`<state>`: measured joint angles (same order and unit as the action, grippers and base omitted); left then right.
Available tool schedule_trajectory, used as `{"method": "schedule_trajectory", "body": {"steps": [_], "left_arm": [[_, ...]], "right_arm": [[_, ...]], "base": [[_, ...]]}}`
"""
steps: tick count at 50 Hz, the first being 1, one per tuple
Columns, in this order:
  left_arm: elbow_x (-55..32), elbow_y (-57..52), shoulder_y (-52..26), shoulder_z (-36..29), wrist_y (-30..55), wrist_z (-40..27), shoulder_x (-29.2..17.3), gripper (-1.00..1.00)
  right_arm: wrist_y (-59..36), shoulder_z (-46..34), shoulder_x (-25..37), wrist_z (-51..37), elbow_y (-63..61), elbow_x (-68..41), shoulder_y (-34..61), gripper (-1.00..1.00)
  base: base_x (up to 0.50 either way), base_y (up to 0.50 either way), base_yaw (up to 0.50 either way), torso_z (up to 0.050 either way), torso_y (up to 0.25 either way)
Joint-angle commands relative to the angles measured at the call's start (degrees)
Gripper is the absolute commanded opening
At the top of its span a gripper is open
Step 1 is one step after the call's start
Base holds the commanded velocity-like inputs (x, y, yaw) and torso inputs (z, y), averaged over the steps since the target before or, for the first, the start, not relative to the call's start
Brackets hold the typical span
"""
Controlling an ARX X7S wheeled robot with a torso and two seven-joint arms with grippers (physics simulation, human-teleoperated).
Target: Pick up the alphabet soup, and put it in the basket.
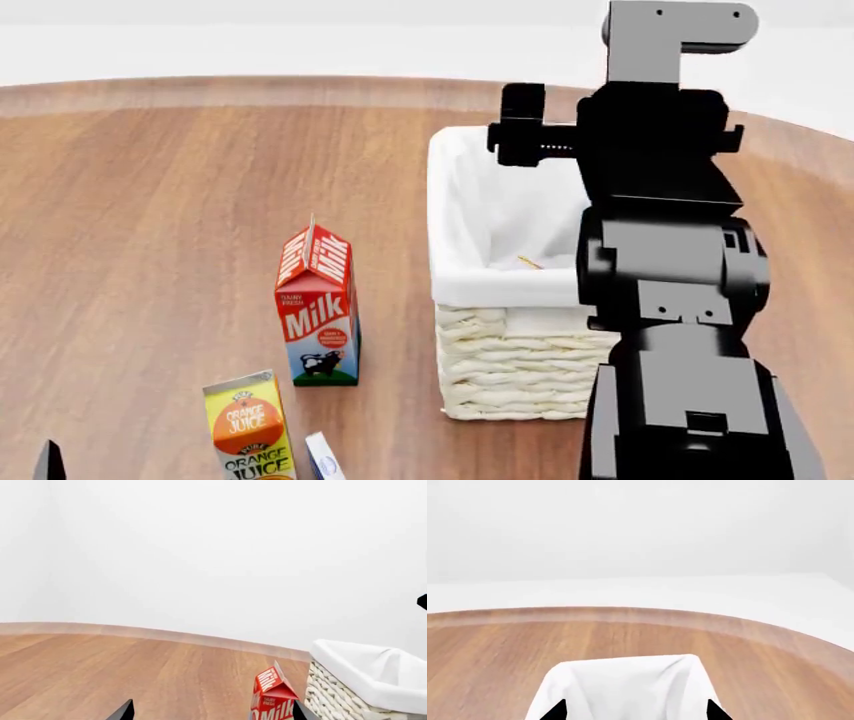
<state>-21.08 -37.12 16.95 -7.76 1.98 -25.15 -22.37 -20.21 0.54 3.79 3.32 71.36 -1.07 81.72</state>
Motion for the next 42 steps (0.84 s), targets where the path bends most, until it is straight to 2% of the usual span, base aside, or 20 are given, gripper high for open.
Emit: {"method": "schedule_trajectory", "body": {"steps": [1, 16, 17, 26, 29, 31, 34, 37, 42], "left_arm": [[1.2, -0.14, 0.46, 0.27, -1.11, 0.49, 1.48, 1.0], [1.19, -0.71, 0.89, 0.05, -1.44, 0.39, 1.06, 1.0], [1.24, -0.78, 0.94, 0.02, -1.46, 0.38, 1.03, 1.0], [1.79, -0.41, 0.47, -0.63, -1.48, 0.52, 0.88, 1.0], [2.03, -0.6, 0.73, -0.79, -1.93, 0.66, 0.78, 1.0], [2.15, -0.78, 1.01, -0.72, -2.22, 0.62, 0.7, 1.0], [2.26, -0.86, 1.2, -0.72, -2.42, 0.53, 0.69, 1.0], [2.56, -0.99, 1.5, -0.83, -2.76, 0.54, 0.61, 1.0], [2.68, -1.46, 2.14, -0.67, -3.56, 0.59, 0.4, 1.0]], "right_arm": [[11.19, 1.71, -2.04, 1.62, 3.63, 0.21, 1.05, 1.0], [36.9, 4.6, -2.03, 1.77, 3.62, -0.2, -0.05, 1.0], [37.71, 2.81, -1.79, -2.11, 3.62, 2.2, -0.34, 1.0], [56.5, 2.8, -1.72, -1.52, 3.57, 1.36, -3.31, 1.0], [60.14, 3.14, -1.92, 0.05, 3.44, 0.31, -3.99, 1.0], [60.33, 3.07, -1.99, 0.28, 0.35, 0.11, -5.41, 1.0], [51.55, 2.1, -1.99, -0.86, -17.24, 1.16, -12.04, 1.0], [47.55, 1.07, -1.61, -5.22, -29.67, 5.12, -17.05, 1.0], [42.65, 0.68, -1.38, -5.41, -41.65, 4.65, -22.35, 1.0]], "base": [[0.0, 0.0, 0.0, 0.0, 0.0], [0.0, 0.0, 0.0, 0.0, 0.0], [0.0, 0.0, 0.0, 0.0, 0.0], [0.0, 0.0, 0.0, 0.0, 0.0], [0.0, 0.0, 0.0, 0.0, 0.0], [0.0, 0.0, 0.0, 0.0, 0.0], [0.0, 0.0, 0.0, 0.0, 0.0], [0.0, 0.0, 0.0, 0.0, 0.0], [0.0, 0.0, 0.0, 0.0, 0.0]]}}
